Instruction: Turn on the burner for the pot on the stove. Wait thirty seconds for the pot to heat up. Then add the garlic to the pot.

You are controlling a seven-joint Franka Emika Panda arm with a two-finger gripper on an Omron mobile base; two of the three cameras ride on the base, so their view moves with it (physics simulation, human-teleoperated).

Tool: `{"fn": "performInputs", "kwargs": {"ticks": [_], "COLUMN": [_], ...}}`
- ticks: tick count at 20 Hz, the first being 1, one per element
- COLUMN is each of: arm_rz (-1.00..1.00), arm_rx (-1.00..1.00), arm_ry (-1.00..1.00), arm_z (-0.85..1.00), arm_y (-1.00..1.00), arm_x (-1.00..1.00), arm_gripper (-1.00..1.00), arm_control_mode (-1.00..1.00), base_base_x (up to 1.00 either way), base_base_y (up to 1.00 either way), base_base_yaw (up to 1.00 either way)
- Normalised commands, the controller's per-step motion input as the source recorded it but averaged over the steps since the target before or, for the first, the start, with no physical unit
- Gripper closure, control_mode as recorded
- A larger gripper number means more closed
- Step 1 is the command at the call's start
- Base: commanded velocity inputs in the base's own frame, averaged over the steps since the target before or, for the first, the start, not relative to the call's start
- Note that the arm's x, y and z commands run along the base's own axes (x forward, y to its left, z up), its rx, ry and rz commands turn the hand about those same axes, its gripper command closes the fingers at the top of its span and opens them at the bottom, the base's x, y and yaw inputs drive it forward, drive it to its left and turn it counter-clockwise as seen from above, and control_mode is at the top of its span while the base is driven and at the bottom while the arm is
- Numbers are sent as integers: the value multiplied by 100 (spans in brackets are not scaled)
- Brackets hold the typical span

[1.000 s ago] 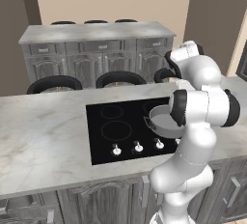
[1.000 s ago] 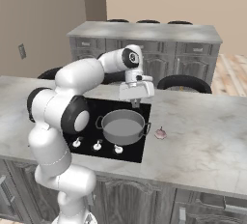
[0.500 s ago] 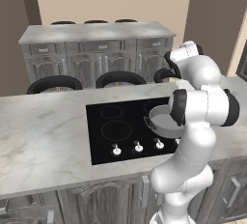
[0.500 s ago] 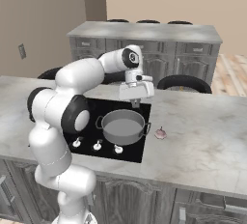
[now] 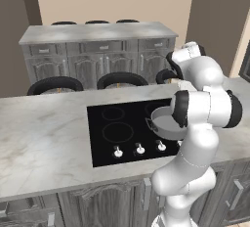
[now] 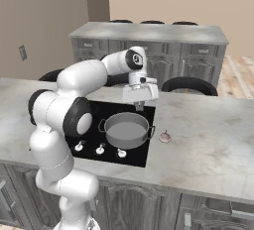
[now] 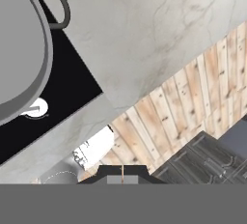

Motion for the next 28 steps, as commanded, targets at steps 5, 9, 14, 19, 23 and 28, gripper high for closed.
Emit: {"fn": "performInputs", "kwargs": {"ticks": [5, 9, 14, 19, 23, 28], "arm_rz": [0, 0, 0, 0, 0, 0], "arm_rx": [0, 0, 0, 0, 0, 0], "arm_ry": [1, 1, 1, 0, 1, 0], "arm_z": [0, 0, 0, 0, 0, 0], "arm_y": [0, 0, 0, 0, 0, 0], "arm_x": [0, 0, 0, 0, 0, 0], "arm_gripper": [100, 100, 100, 100, 100, 100], "arm_control_mode": [-100, -100, -100, -100, -100, -100], "base_base_x": [0, 0, 0, 0, 0, 0], "base_base_y": [0, 0, 0, 0, 0, 0], "base_base_yaw": [0, 0, 0, 0, 0, 0]}}
